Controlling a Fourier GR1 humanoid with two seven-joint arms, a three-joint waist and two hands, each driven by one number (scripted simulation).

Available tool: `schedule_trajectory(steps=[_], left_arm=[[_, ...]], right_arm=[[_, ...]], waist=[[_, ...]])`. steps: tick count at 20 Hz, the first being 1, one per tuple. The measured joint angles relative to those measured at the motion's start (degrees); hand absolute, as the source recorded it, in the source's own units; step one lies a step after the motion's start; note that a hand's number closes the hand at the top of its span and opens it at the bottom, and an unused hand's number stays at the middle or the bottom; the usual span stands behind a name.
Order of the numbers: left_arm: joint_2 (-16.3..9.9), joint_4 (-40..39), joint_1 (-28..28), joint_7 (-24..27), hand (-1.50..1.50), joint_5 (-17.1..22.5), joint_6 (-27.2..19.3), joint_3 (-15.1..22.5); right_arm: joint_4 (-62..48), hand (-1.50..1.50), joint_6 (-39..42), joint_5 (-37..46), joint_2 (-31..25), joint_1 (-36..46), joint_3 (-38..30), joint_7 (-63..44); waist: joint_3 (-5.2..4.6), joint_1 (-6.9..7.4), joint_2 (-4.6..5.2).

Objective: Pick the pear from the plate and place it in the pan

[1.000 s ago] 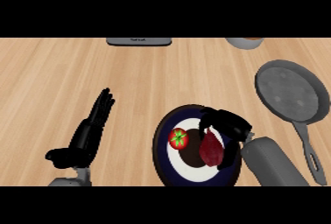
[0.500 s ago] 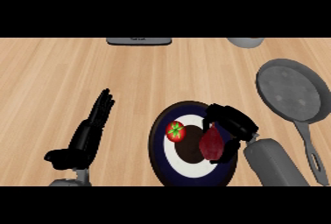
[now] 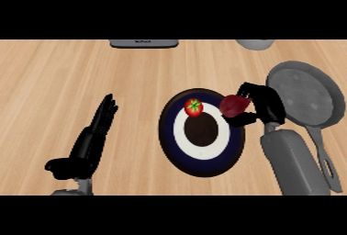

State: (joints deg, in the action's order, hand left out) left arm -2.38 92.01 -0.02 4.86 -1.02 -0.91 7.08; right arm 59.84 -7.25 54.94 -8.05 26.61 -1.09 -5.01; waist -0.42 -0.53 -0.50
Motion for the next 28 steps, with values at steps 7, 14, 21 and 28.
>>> schedule_trajectory(steps=[7,14,21,28], left_arm=[[0.59,-0.83,-0.84,-0.08,0.00,-0.39,-0.25,0.43],[1.07,-1.79,-1.89,0.63,0.00,-0.60,-0.27,0.49],[0.47,-2.46,-1.23,1.66,0.00,-0.07,0.58,-0.44],[0.88,-0.35,0.13,1.04,0.00,-0.23,0.56,0.38]], right_arm=[[4.15,1.50,-10.31,14.49,5.59,10.01,-0.26,-30.11],[2.84,1.50,-16.89,20.05,6.55,15.83,-2.65,-45.43],[1.29,1.50,-22.86,19.25,2.43,14.32,-7.96,-44.35],[-5.32,1.50,-30.42,21.26,-5.80,10.99,-12.22,-39.48]], waist=[[0.13,0.71,0.04],[0.34,1.03,0.47],[0.40,0.89,0.57],[0.45,1.20,0.68]])
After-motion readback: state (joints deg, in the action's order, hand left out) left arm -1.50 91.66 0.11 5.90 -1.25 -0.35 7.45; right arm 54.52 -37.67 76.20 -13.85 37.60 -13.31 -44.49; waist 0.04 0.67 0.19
